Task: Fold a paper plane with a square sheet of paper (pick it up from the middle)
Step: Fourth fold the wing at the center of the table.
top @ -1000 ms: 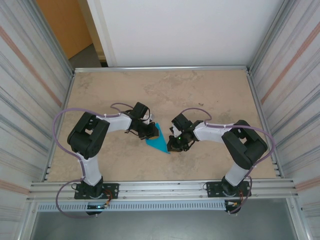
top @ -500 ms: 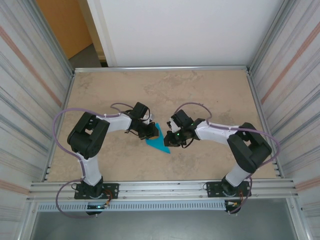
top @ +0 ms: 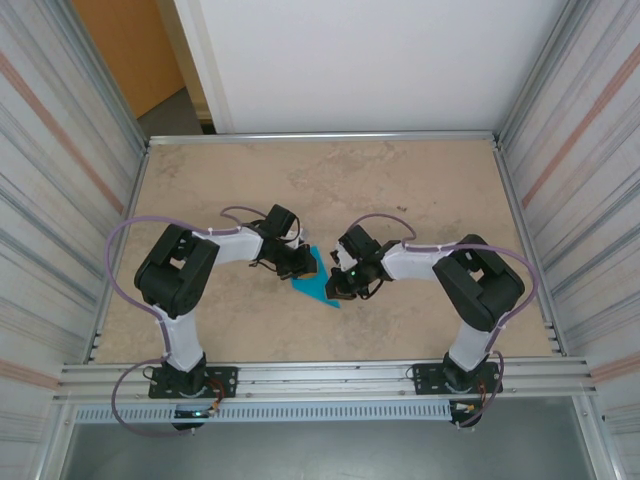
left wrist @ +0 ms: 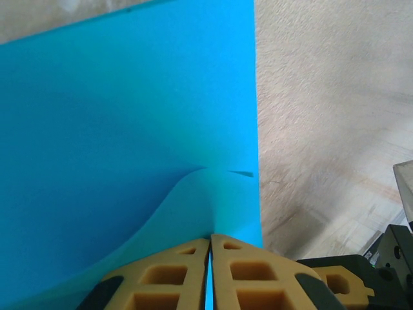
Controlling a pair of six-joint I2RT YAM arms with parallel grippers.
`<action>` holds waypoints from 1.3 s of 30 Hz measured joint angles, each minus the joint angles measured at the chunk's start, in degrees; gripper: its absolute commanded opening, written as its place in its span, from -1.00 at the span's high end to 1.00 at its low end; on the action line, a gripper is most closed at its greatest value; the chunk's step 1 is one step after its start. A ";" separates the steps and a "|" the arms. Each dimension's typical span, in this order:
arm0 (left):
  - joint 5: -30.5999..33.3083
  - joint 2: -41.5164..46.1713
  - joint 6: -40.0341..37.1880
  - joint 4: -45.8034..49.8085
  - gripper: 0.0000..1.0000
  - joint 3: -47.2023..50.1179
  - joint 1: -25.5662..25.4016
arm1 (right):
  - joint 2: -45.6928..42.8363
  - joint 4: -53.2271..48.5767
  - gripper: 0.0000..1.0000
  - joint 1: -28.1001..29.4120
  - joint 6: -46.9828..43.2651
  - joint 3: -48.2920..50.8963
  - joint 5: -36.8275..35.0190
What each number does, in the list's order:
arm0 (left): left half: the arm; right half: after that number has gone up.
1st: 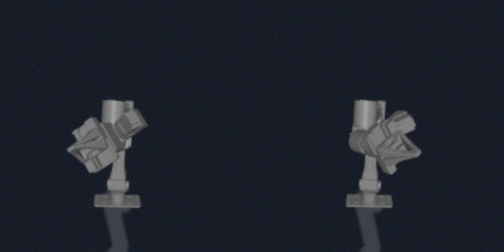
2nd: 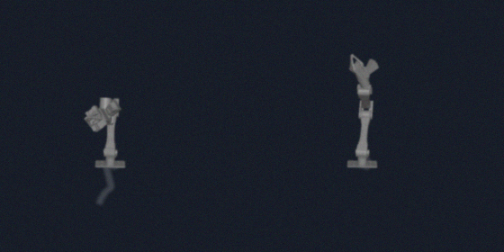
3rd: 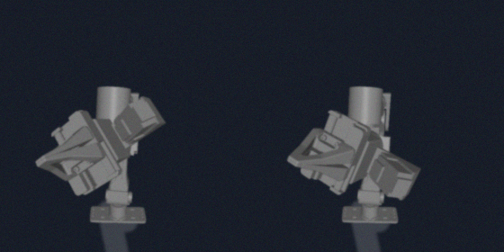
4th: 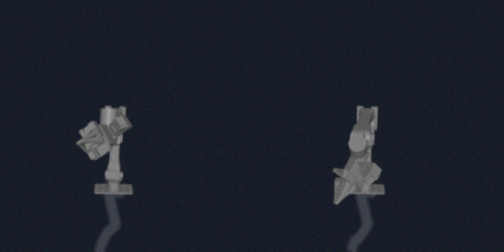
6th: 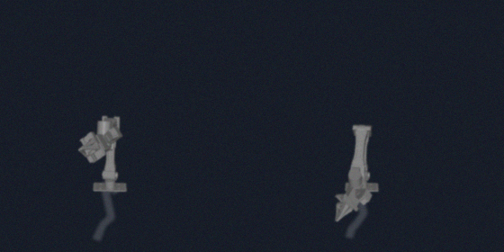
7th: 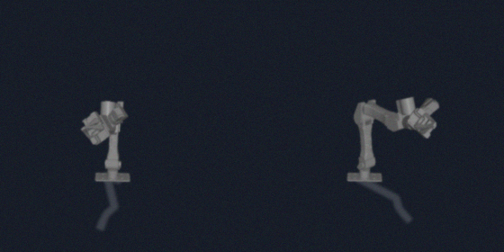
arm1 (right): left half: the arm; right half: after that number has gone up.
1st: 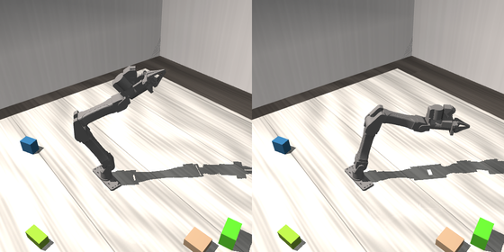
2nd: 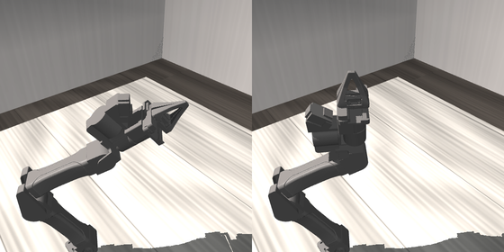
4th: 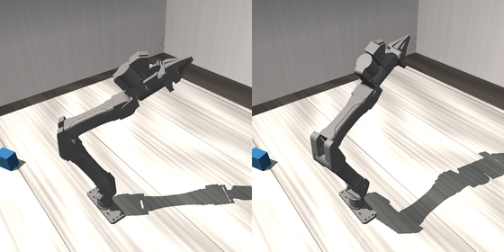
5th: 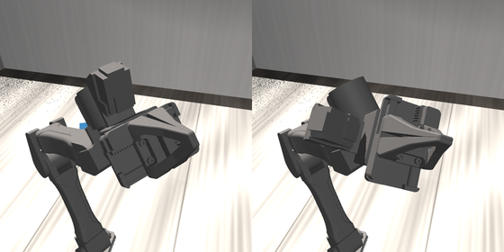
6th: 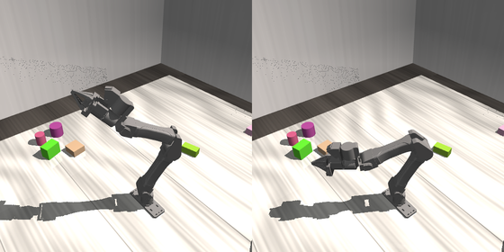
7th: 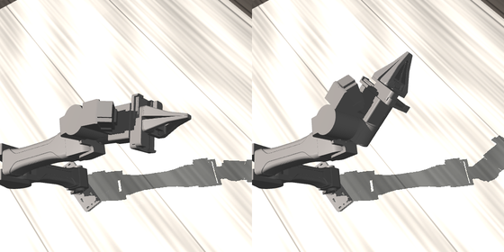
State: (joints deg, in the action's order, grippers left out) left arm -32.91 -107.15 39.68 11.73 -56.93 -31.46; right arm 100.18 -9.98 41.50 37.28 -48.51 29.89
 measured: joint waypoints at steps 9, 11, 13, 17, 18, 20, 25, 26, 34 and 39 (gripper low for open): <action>-0.11 0.00 0.70 -0.39 0.79 0.31 0.00 | -2.47 2.82 0.82 0.00 1.53 4.20 1.51; -0.28 0.00 0.83 -0.46 0.79 0.37 0.00 | -3.23 3.13 0.82 0.00 1.77 5.05 1.51; -0.44 0.00 0.85 -0.66 0.79 0.46 0.00 | -4.09 3.52 0.80 0.00 2.34 6.10 1.57; -0.50 0.00 0.85 -0.81 0.79 0.50 0.00 | -5.55 4.85 0.78 0.00 3.39 8.28 2.25; -0.52 0.00 0.85 -0.92 0.79 0.59 0.00 | -5.75 5.27 0.77 -0.02 3.72 8.66 2.45; -0.57 0.00 0.85 -0.98 0.79 0.61 0.00 | -6.05 5.70 0.75 -0.28 4.35 9.33 3.19; -0.96 0.00 0.83 -1.25 0.79 0.72 0.00 | -8.33 5.03 0.67 -0.87 4.79 9.79 3.10; -1.01 0.00 0.83 -1.31 0.79 0.79 0.00 | -8.83 4.98 0.67 -1.05 4.76 9.73 3.08; -1.18 0.02 0.83 -1.49 0.79 0.85 0.00 | -6.03 4.13 0.74 -1.44 4.52 4.15 2.78; -1.18 0.20 0.83 -1.64 0.78 0.96 0.00 | -2.45 3.58 0.79 -1.27 4.15 2.10 1.49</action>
State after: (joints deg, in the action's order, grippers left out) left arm -34.09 -106.96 40.51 10.09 -55.96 -31.46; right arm 97.73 -6.39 40.23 41.43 -46.41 31.38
